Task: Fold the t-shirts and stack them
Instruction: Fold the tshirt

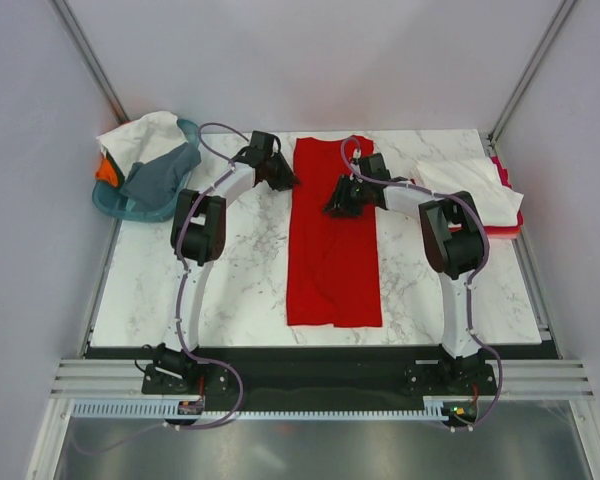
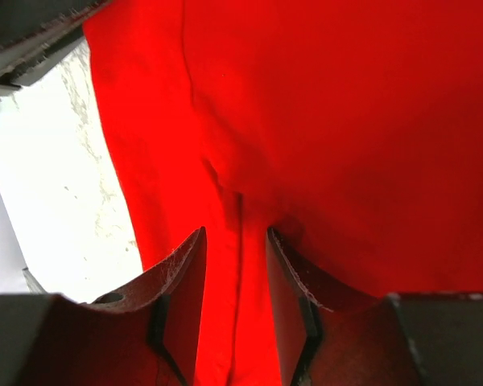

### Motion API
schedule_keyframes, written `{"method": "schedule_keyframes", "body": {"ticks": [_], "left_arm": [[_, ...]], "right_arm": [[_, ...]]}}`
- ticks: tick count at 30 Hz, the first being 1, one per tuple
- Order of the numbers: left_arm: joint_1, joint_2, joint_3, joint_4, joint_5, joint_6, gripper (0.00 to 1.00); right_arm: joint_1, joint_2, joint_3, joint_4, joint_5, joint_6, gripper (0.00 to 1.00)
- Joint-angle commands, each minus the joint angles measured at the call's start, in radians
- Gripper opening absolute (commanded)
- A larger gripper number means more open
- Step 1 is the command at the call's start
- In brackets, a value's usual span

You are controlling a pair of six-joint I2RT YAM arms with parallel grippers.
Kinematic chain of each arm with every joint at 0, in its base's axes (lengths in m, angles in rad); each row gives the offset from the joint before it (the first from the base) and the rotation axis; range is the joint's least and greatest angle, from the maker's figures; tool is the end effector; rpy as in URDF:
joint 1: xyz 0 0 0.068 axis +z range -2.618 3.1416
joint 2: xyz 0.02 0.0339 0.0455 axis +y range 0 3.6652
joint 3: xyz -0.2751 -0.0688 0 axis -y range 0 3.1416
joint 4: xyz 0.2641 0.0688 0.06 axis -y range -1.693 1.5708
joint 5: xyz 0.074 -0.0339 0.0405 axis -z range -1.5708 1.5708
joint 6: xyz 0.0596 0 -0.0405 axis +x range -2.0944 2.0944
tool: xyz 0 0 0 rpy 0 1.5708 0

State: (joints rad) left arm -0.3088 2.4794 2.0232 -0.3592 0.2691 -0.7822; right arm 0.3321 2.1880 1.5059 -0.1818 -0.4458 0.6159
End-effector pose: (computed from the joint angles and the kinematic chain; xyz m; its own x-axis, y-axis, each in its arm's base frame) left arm 0.5579 -0.1946 0.1245 -0.8209 -0.4513 -0.3499 -0.1578 0.7681 -0.6205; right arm 0.4691 0.1890 0.1208 -0.9096 0.2377 -0.3407 -0.0409 0.7649 0.6428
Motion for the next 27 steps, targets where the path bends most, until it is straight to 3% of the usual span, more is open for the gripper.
{"method": "schedule_keyframes", "body": {"ticks": [1,12,19,27], "left_arm": [[0.0,0.036,0.029,0.003,-0.008,-0.034,0.25],[0.0,0.029,0.019,0.032,-0.017,-0.049,0.21],[0.008,-0.01,-0.008,0.045,-0.06,-0.048,0.21],[0.008,-0.002,0.02,0.069,-0.03,-0.057,0.24]], "right_arm": [[0.007,0.044,0.037,0.041,-0.025,0.024,0.44],[0.012,0.098,0.08,0.077,-0.027,0.071,0.42],[0.008,0.053,0.09,-0.042,0.107,0.002,0.41],[0.013,-0.011,0.048,-0.05,0.116,-0.008,0.43]]}}
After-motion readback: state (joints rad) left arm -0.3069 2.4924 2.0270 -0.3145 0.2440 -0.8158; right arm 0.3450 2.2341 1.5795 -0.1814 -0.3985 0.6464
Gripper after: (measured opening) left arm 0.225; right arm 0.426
